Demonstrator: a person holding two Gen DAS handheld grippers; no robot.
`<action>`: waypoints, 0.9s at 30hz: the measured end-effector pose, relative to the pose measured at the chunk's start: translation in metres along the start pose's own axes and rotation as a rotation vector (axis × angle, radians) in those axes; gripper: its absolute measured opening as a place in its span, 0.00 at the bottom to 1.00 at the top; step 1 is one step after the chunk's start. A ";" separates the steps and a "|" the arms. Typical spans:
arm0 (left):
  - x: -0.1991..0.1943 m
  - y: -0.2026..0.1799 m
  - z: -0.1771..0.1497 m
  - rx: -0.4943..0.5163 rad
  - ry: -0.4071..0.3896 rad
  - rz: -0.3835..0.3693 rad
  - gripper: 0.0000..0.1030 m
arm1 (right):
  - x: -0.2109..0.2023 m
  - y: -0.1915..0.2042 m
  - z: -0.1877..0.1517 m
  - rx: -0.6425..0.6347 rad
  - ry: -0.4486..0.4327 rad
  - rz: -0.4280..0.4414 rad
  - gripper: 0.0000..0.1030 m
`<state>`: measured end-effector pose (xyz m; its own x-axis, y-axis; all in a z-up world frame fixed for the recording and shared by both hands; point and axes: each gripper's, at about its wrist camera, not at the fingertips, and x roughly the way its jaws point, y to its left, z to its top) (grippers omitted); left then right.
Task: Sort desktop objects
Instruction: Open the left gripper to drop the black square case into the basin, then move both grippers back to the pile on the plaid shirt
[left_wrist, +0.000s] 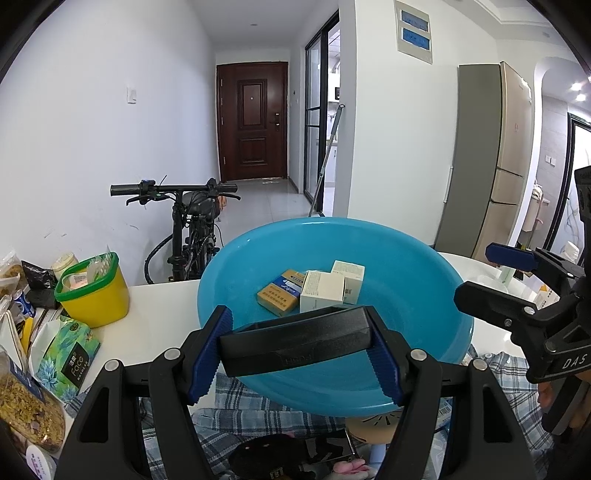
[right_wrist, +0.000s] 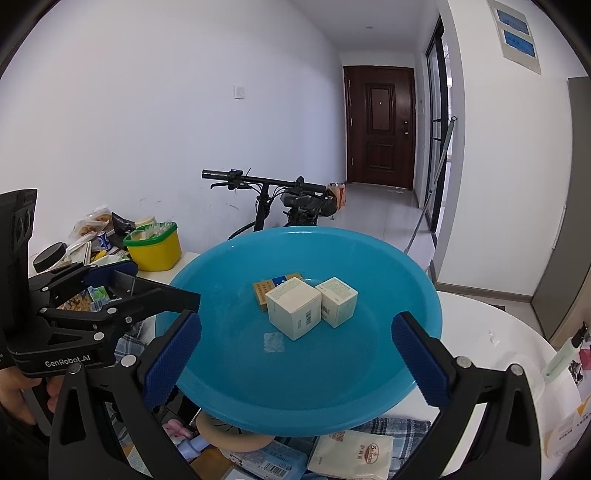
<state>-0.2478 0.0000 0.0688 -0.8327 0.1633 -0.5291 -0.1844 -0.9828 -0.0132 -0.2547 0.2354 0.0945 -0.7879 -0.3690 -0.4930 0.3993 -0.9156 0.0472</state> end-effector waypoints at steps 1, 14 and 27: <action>0.000 0.000 0.000 0.001 0.000 0.001 0.71 | 0.000 0.000 0.000 0.000 0.001 -0.001 1.00; -0.003 -0.006 0.001 0.025 -0.020 0.021 1.00 | 0.000 -0.005 0.000 0.007 0.007 -0.019 1.00; -0.006 0.009 0.003 -0.037 -0.045 0.034 1.00 | 0.000 -0.005 -0.001 0.021 0.003 -0.023 1.00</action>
<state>-0.2457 -0.0098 0.0748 -0.8608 0.1331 -0.4912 -0.1370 -0.9902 -0.0283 -0.2563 0.2402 0.0935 -0.7955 -0.3474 -0.4964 0.3709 -0.9271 0.0544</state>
